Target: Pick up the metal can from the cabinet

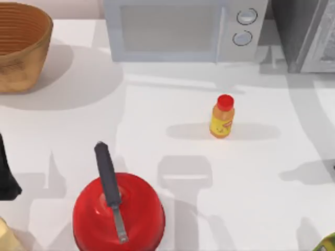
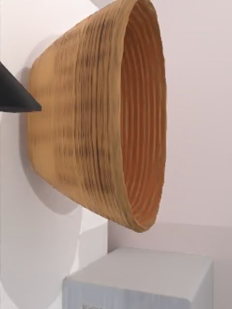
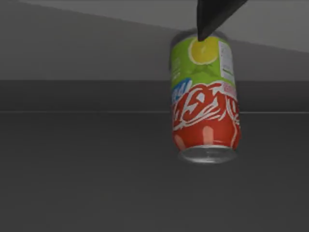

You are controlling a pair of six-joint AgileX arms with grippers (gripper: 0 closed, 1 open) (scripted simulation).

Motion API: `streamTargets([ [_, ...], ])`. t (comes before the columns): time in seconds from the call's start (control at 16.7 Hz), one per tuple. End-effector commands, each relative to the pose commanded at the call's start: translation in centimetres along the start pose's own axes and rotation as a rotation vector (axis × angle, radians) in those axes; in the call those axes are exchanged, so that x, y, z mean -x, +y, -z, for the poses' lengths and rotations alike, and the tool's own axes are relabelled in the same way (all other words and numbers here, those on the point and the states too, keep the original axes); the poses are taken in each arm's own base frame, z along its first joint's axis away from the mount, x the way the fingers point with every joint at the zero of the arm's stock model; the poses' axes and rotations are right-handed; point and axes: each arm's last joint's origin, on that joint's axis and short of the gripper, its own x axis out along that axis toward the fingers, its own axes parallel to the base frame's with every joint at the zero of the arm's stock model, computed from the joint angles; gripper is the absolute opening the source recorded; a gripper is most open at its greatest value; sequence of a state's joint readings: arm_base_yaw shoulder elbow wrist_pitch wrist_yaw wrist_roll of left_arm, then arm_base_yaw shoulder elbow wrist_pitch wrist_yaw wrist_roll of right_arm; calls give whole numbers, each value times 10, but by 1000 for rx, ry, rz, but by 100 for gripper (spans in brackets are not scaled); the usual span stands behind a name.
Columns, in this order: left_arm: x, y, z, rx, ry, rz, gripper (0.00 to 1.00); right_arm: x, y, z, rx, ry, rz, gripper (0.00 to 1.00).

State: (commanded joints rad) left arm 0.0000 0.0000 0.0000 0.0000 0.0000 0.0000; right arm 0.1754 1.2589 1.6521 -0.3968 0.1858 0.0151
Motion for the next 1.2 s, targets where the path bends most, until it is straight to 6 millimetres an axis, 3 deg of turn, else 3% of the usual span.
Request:
streamTargets([
  [0.18, 0, 0, 0, 0, 0, 0, 100, -12, 5, -9, 0, -1, 1, 100],
  [0.54, 0, 0, 0, 0, 0, 0, 100, -13, 4, -9, -1, -5, 4, 100],
  [0.96, 0, 0, 0, 0, 0, 0, 100, -47, 52, 15, 1, -10, 10, 100],
  [1.2, 0, 0, 0, 0, 0, 0, 100, -51, 59, 18, 2, -10, 11, 100],
])
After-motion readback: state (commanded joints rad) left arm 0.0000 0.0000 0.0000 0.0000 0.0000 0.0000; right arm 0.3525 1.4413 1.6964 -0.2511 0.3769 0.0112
